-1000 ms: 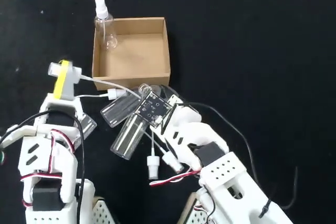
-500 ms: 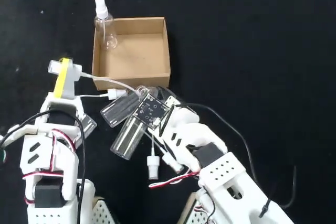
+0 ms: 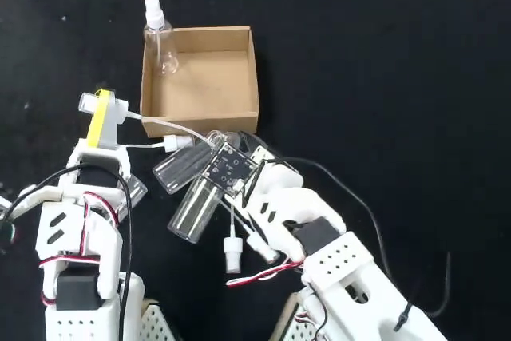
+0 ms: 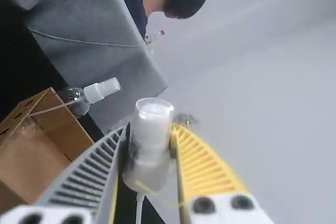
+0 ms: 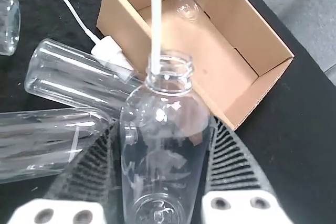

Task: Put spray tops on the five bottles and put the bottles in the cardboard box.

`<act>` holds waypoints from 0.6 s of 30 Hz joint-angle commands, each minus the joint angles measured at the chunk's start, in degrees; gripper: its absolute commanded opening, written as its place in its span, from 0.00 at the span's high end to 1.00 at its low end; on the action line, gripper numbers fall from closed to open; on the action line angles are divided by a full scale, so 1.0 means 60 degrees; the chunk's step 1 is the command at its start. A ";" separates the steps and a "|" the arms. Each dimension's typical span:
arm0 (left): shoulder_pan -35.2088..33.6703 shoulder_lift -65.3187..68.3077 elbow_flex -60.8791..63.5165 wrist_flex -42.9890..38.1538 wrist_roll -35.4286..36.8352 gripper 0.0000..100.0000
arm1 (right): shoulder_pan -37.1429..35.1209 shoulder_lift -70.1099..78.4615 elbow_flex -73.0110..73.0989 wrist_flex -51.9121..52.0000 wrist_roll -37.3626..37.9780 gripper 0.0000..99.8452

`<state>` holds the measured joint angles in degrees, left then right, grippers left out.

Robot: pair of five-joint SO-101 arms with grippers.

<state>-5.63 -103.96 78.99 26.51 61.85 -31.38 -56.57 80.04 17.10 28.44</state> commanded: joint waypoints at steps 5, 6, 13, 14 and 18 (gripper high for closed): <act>0.0125 -0.0088 0.0051 -0.0176 -0.0425 0.97 | -0.0117 -0.0330 -0.0022 -0.0322 0.0015 0.91; 0.0125 -0.0088 0.0110 -0.0176 -0.0454 0.97 | -0.0117 -0.0330 -0.0022 -0.0322 0.0015 0.91; 0.0125 -0.0088 0.0227 -0.0176 -0.0469 0.97 | -0.0103 -0.0330 -0.0022 -0.0322 0.0000 0.91; 0.0125 -0.0088 0.0256 -0.0176 -0.0469 0.97 | -0.0103 -0.0330 -0.0022 -0.0322 0.0000 0.91; 0.0110 -0.0088 0.0227 -0.0176 -0.0469 0.97 | -0.0103 -0.0330 -0.0022 -0.0322 0.0000 0.91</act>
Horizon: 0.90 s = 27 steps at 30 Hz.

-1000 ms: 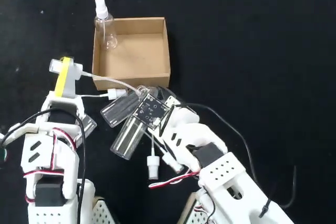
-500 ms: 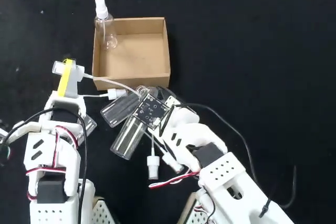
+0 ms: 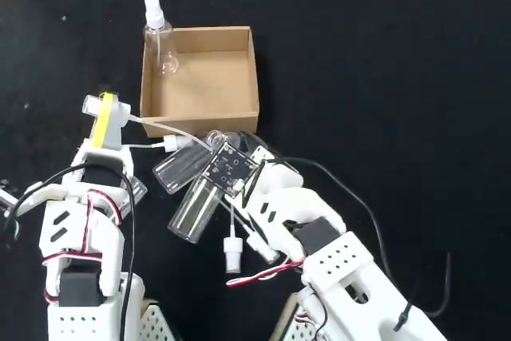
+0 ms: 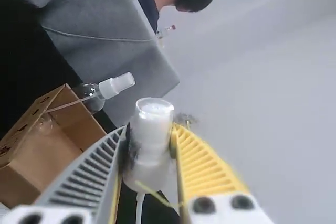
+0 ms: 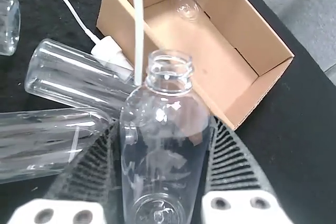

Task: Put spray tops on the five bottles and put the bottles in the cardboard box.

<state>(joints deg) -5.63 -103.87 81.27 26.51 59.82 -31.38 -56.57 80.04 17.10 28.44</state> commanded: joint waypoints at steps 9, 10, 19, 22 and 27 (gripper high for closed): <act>0.0037 -0.0117 -0.0886 -0.0234 -0.0073 0.97 | -0.0103 -0.0330 -0.0022 -0.0322 0.0000 0.91; 0.0037 -0.0117 -0.0960 -0.0249 -0.0073 0.97 | -0.0103 -0.0330 -0.0022 -0.0322 0.0000 0.91; 0.0007 -0.0103 -0.1282 -0.0264 0.0249 0.97 | -0.0147 -0.0330 -0.0022 -0.0322 0.0059 0.91; 0.0007 -0.0103 -0.1282 -0.0264 0.0249 0.97 | -0.0147 -0.0330 -0.0022 -0.0322 0.0073 0.91; 0.0007 -0.0103 -0.1194 -0.0264 0.0264 0.97 | -0.0161 -0.0330 -0.0022 -0.0322 0.0073 0.91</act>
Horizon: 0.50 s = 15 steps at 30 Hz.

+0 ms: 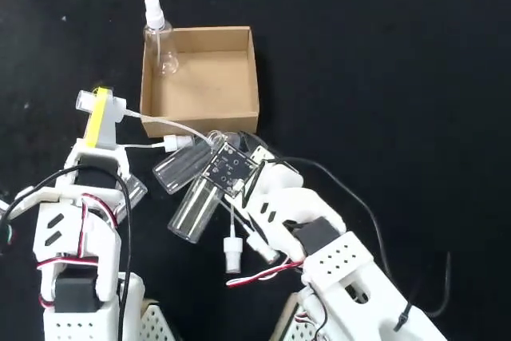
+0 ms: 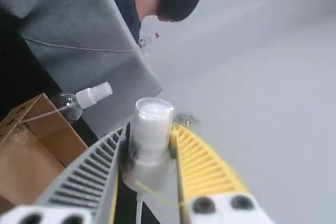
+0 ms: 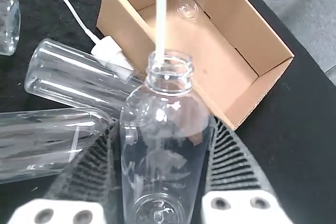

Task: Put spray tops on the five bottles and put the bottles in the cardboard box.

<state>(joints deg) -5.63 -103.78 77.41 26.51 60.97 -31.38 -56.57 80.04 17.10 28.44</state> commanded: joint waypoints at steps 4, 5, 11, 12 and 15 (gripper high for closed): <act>0.0007 -0.0117 -0.0535 -0.0264 0.0073 0.97 | -0.0161 -0.0330 -0.0022 -0.0322 0.0073 0.91; 0.0007 -0.0117 -0.0520 -0.0264 0.0073 0.97 | -0.0161 -0.0330 -0.0022 -0.0322 0.0073 0.91; 0.0037 -0.0103 0.0154 -0.0864 0.0073 0.97 | -0.0176 -0.0330 -0.0022 -0.0308 0.0073 0.91; 0.0022 -0.0103 0.0330 -0.1114 0.0073 0.97 | -0.0176 -0.0330 -0.0022 -0.0308 0.0073 0.91; 0.0007 -0.0103 0.0681 -0.1641 0.0029 0.97 | -0.0176 -0.0330 -0.0022 -0.0308 0.0073 0.91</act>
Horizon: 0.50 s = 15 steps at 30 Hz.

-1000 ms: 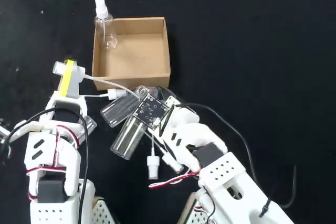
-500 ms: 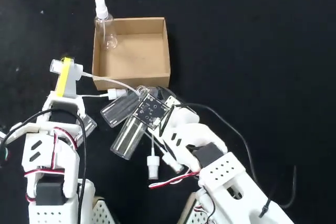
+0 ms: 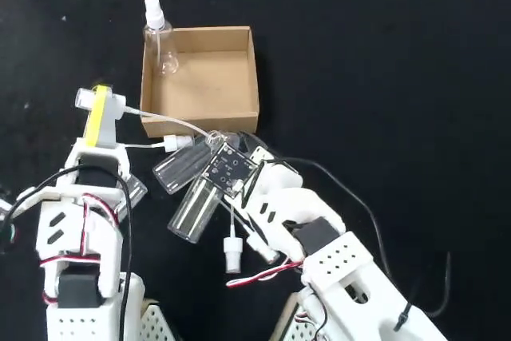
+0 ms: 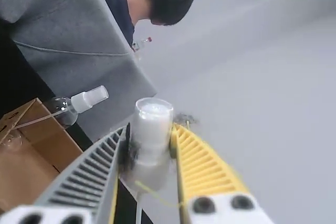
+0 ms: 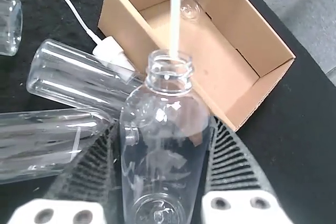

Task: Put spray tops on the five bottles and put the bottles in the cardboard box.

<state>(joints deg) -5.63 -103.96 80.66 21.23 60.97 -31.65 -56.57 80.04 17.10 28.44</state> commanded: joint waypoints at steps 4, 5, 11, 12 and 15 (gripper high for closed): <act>0.0095 -0.0073 0.0227 -0.0777 0.0015 0.97 | -0.0132 -0.0330 -0.0022 -0.0308 0.0073 0.91; 0.0095 -0.0073 0.0242 -0.0777 0.0015 0.97 | -0.0132 -0.0330 -0.0022 -0.0322 0.0073 0.91; 0.0110 -0.0059 0.0579 -0.0777 0.0015 0.97 | -0.0117 -0.0330 -0.0022 -0.0322 0.0073 0.91; 0.0110 -0.0059 0.0593 -0.0777 0.0015 0.97 | -0.0117 -0.0330 -0.0022 -0.0322 0.0073 0.91; 0.0110 -0.0059 0.0520 -0.0352 0.0015 0.97 | -0.0103 -0.0330 -0.0022 -0.0322 0.0059 0.91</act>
<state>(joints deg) -5.63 -103.69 85.05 17.80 60.97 -31.65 -56.57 80.04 17.10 28.44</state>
